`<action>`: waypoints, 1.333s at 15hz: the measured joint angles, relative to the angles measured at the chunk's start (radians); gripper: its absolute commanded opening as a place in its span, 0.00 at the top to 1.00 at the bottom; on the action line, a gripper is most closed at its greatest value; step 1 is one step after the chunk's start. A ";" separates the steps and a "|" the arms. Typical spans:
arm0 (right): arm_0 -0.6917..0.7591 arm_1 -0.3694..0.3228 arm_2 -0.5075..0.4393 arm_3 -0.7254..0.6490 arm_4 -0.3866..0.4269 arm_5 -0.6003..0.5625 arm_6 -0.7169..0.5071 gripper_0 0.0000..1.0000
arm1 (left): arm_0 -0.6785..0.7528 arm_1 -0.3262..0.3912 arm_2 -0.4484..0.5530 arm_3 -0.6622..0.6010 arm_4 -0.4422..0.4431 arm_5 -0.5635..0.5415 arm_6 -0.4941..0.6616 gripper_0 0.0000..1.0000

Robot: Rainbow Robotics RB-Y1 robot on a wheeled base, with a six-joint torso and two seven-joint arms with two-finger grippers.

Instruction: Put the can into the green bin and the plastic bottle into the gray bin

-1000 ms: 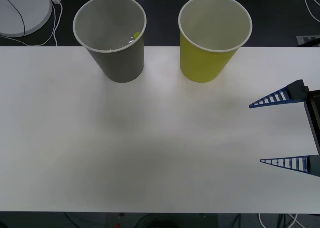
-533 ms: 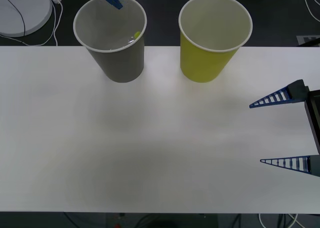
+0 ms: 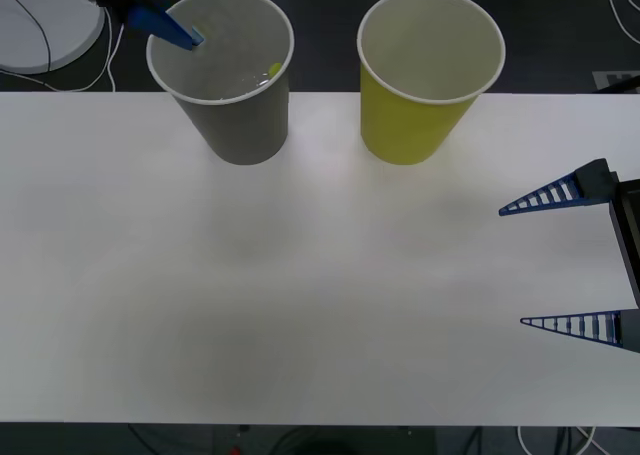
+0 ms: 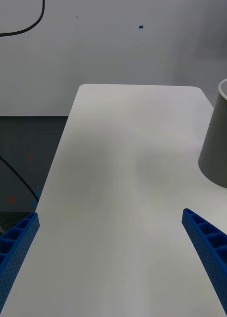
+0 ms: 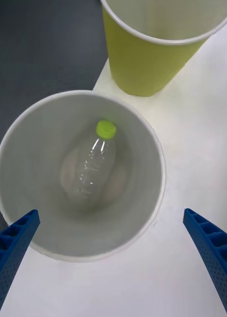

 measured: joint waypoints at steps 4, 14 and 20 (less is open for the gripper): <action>0.000 0.000 0.000 0.000 0.000 0.000 0.000 0.00 | 0.097 0.100 0.001 -0.040 0.153 0.052 -0.105 0.00; 0.000 0.000 0.000 0.000 0.000 0.000 0.000 0.00 | 0.561 0.164 0.357 -0.301 0.207 0.109 -0.240 0.00; 0.000 0.000 0.000 0.000 0.000 0.000 0.000 0.00 | 0.811 0.163 0.486 -0.426 0.279 0.168 -0.364 0.00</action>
